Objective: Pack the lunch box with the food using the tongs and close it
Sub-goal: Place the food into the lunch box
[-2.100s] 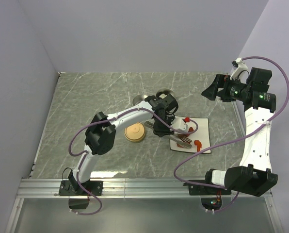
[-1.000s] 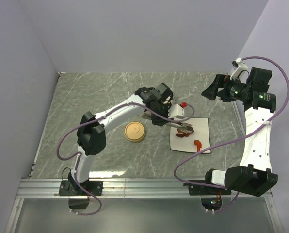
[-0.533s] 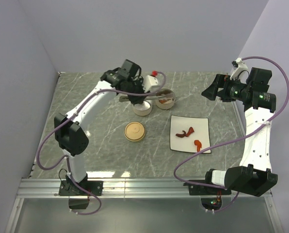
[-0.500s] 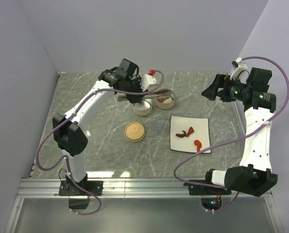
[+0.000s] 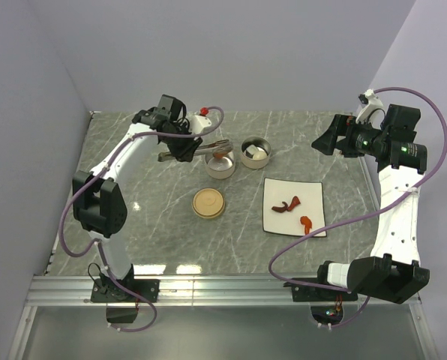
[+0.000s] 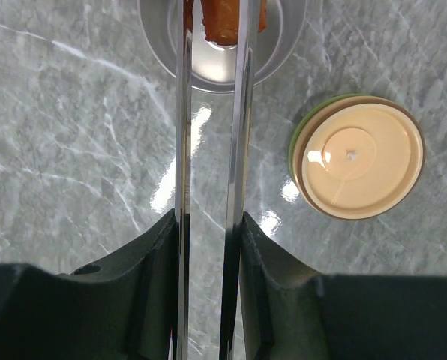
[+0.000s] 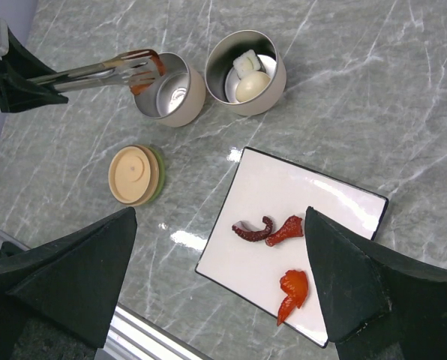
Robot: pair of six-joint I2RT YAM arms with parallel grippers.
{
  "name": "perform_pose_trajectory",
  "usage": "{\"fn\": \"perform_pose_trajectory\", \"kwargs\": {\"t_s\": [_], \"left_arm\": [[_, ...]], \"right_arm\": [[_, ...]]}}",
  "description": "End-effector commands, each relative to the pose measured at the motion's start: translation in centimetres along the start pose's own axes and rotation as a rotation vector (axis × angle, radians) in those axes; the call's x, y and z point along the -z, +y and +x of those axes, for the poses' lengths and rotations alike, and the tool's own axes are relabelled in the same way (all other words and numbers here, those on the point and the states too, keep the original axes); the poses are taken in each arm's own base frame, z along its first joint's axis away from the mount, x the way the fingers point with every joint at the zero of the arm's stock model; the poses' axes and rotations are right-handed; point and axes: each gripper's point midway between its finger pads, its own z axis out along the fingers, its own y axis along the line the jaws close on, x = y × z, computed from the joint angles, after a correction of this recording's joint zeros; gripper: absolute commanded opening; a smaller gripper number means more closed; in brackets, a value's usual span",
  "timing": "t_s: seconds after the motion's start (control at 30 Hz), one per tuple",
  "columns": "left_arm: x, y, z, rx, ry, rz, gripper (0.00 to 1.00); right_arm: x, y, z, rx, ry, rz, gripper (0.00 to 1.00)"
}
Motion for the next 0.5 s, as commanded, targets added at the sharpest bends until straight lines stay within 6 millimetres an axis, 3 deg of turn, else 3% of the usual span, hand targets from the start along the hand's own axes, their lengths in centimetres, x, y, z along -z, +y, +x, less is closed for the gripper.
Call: {"fn": "perform_pose_trajectory", "kwargs": {"t_s": [0.0,0.2,0.47], "left_arm": [[1.1,1.2,-2.1,-0.035,-0.093,-0.032,0.36],[0.1,1.6,-1.1,-0.020,-0.061,-0.015,0.43],[0.5,1.8,-1.4,-0.008,-0.070,-0.022,0.50]], "right_arm": [[0.4,0.2,-0.7,0.019,-0.020,-0.007,1.00],[0.4,0.0,-0.9,0.020,-0.024,0.010,1.00],[0.7,0.5,-0.7,0.027,-0.049,-0.004,1.00]]}}
